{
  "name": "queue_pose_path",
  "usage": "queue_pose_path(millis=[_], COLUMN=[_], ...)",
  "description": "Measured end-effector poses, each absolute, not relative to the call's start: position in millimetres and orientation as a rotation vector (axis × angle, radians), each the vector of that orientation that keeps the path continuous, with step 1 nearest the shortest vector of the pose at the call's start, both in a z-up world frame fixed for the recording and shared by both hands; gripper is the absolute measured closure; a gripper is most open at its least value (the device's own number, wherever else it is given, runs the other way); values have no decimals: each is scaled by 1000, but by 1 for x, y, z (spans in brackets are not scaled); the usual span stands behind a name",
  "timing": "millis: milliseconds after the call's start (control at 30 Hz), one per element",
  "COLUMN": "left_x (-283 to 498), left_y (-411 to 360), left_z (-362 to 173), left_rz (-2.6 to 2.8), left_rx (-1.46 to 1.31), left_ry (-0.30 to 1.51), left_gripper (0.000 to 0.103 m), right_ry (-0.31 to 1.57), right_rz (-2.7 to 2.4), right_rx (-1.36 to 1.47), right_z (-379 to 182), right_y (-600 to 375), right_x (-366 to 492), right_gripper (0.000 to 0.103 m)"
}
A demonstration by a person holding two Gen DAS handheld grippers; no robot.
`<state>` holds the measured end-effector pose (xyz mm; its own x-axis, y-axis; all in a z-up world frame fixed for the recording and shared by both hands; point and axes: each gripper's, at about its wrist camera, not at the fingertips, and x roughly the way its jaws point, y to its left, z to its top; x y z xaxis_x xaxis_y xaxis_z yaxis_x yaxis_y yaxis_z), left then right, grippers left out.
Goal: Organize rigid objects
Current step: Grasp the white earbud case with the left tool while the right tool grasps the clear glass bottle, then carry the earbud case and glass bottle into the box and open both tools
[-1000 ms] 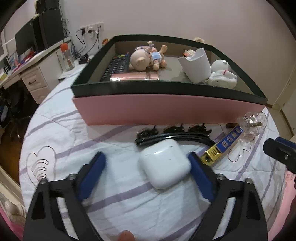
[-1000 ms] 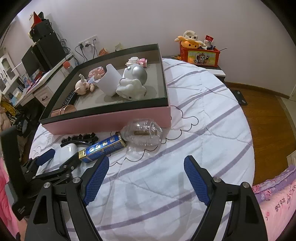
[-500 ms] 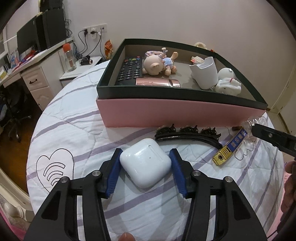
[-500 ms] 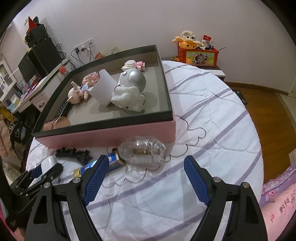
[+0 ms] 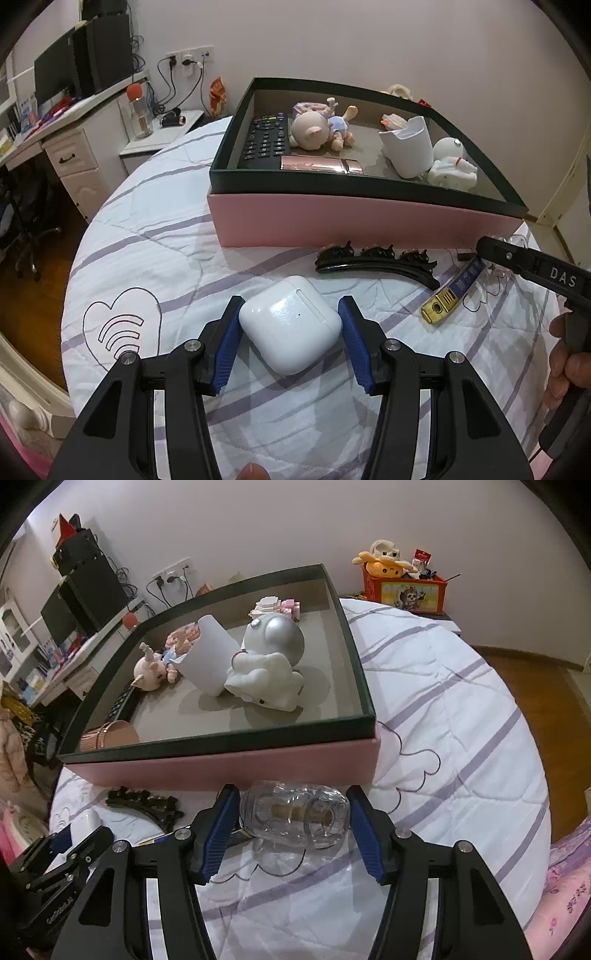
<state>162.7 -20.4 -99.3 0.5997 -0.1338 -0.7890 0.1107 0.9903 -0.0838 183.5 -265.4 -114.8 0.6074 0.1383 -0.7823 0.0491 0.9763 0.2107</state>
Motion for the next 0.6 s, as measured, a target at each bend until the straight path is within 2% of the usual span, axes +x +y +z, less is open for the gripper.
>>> queue_pose_path(millis=[600], left_x=[150], left_y=[-23], left_z=[-51], left_rz=[-190], left_rx=[-29], left_ry=[830], left_gripper=[50], right_ry=[807], right_rz=[79], right_rx=[252], right_z=[-57], right_y=[-277], right_x=[142], right_gripper=[43])
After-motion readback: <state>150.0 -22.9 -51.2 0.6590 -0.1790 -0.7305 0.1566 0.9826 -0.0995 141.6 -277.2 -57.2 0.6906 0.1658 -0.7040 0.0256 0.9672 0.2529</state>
